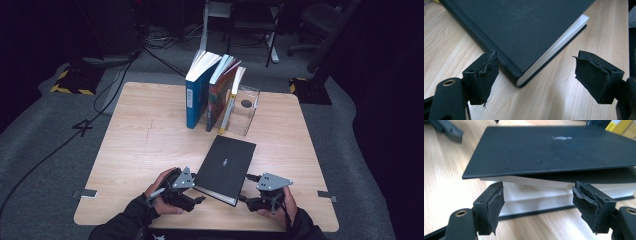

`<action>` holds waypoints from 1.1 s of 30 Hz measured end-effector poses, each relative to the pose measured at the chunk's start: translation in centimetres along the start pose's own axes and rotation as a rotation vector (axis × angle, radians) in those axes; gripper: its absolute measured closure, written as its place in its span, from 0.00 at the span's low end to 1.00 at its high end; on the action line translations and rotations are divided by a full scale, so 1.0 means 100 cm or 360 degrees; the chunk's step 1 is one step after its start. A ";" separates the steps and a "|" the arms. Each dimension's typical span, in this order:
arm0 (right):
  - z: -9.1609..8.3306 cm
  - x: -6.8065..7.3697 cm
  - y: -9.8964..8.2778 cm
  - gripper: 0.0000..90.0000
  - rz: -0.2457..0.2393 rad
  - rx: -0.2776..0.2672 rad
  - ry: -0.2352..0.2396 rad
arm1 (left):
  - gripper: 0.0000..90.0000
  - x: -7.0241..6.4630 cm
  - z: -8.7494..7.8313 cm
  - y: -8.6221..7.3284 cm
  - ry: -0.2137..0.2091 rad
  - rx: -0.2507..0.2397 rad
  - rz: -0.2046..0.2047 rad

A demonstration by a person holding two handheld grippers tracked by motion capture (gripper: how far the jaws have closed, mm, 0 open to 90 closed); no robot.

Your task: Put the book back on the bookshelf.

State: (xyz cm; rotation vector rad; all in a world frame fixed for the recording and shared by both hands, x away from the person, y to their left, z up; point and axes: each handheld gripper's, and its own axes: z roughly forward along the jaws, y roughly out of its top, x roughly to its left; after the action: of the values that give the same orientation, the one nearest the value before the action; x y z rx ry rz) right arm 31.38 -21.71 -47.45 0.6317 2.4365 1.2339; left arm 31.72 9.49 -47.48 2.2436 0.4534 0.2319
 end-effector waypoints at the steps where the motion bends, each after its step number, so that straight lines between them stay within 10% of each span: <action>1: 0.000 0.000 0.002 0.29 -0.0002 -0.0013 -0.0008 | 0.22 0.000 0.001 0.001 0.0000 0.0001 0.0015; 18: 0.011 0.000 0.038 0.29 -0.0024 -0.0151 -0.0078 | 0.17 0.002 0.017 0.021 0.0141 -0.0021 0.0016; 25: 0.020 -0.001 0.050 0.29 -0.0071 -0.0173 -0.0104 | 0.19 0.002 0.027 0.031 0.0344 -0.0026 0.0033; 27: 0.023 -0.001 0.052 0.28 -0.0075 -0.0175 -0.0106 | 0.33 0.002 0.027 0.032 0.0431 -0.0052 0.0049; 33: 0.025 -0.002 0.055 0.28 -0.0067 -0.0178 -0.0112 | 0.42 0.008 0.024 0.033 0.0412 -0.0096 0.0060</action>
State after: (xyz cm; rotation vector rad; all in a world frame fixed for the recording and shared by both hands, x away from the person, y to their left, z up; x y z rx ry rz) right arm 34.06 -17.24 -44.37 0.5795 2.2940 1.2983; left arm 34.02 6.17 -46.48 2.1728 0.5331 0.5530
